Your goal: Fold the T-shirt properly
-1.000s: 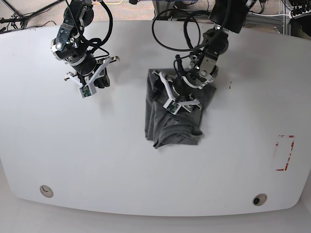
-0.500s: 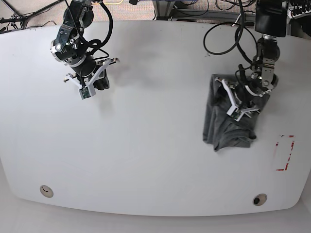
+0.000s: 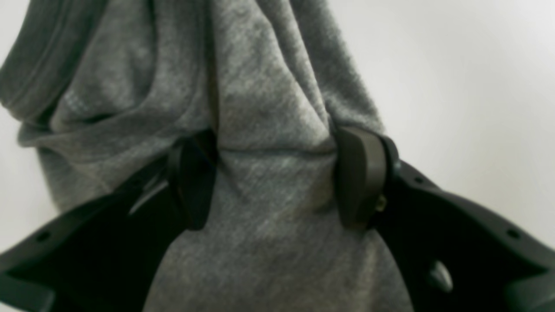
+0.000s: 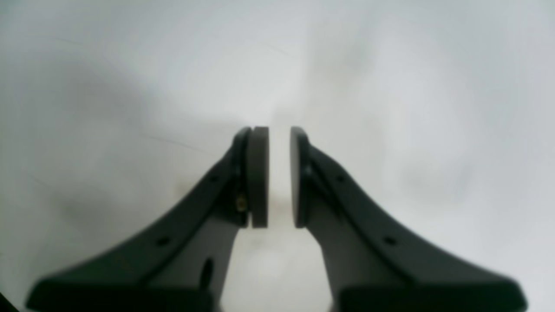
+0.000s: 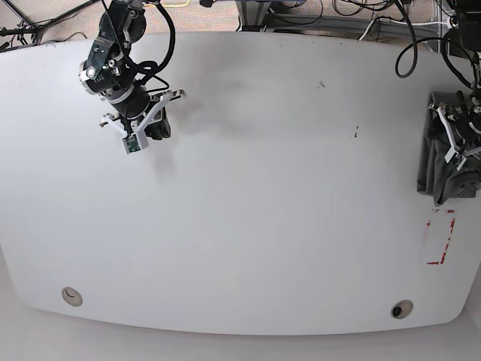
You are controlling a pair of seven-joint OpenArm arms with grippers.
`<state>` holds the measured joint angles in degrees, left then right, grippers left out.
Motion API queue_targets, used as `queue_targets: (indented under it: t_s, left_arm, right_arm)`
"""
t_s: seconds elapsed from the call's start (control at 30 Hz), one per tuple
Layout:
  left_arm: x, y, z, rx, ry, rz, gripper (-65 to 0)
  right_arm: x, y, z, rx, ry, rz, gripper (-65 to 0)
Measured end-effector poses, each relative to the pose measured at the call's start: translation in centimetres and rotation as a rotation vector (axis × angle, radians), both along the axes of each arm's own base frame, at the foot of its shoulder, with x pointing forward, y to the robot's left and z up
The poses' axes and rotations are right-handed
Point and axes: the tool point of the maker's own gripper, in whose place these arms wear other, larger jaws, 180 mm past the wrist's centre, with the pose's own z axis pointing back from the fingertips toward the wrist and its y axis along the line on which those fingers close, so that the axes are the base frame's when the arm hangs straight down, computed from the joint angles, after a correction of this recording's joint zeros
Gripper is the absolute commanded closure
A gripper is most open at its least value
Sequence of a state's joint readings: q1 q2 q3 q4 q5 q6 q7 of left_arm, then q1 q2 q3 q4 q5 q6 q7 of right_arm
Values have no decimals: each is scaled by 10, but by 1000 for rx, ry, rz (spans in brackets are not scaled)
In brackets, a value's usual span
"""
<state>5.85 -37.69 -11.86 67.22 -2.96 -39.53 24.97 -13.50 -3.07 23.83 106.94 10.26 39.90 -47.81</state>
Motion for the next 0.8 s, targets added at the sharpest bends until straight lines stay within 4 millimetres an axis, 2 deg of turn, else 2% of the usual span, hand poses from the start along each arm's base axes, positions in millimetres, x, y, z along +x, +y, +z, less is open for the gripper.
queue_targets:
  t_s: [0.13,0.37,0.63,0.8]
  left_arm:
    - [-13,34,4,51,31,69,-397]
    - [-25,59,9,132,70,106,-397]
    - [-21,52,23,250,130,48,-397]
    - [0,29,44,278,60,-4,-396]
  right_arm:
    - [-2,6,-2,19,6,-4,-81]
    - [-5,9,-3,25,11,-1,-81]
    - [-7,15,-2,32,9,-8,-81]
    - [-1,9,4,13,-18,-1,-81]
